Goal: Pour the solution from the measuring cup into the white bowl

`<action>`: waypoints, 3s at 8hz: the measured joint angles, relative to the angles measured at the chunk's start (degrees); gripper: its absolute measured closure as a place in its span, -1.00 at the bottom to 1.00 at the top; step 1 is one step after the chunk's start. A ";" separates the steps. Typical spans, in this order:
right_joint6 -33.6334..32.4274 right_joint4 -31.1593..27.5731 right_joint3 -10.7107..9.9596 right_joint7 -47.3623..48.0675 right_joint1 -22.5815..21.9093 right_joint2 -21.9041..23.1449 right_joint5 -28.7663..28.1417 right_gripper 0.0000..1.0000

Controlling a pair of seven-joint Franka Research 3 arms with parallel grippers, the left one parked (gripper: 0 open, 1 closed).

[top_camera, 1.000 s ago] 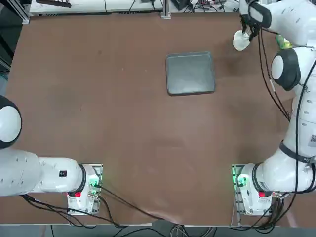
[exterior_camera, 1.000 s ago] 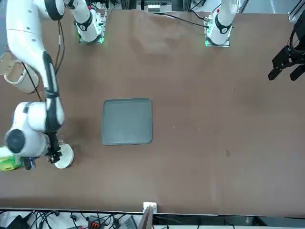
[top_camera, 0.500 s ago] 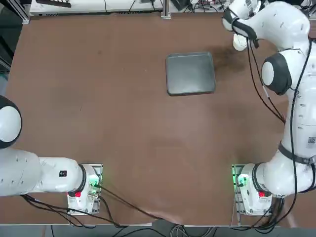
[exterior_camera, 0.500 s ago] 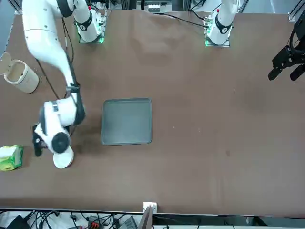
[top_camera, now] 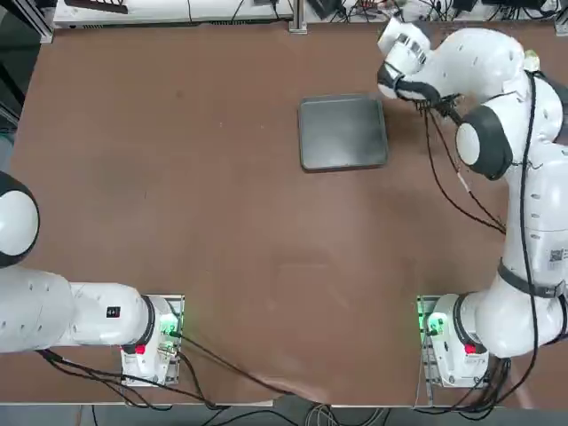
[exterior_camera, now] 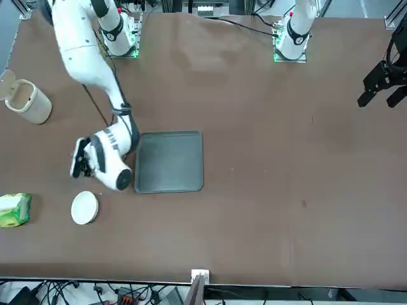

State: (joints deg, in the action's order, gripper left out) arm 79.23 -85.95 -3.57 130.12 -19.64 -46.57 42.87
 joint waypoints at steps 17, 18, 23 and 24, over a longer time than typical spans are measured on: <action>13.09 -13.92 -0.77 17.38 0.91 -0.30 4.54 -0.97; 13.63 -13.92 -0.72 17.38 0.90 -0.21 4.54 -0.98; 14.63 -13.76 0.51 13.84 0.79 2.38 0.85 -0.98; 14.92 -13.62 0.74 11.68 0.76 4.07 -1.12 -0.98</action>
State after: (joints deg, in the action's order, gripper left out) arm 94.15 -99.57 -2.83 141.81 -18.88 -42.50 41.76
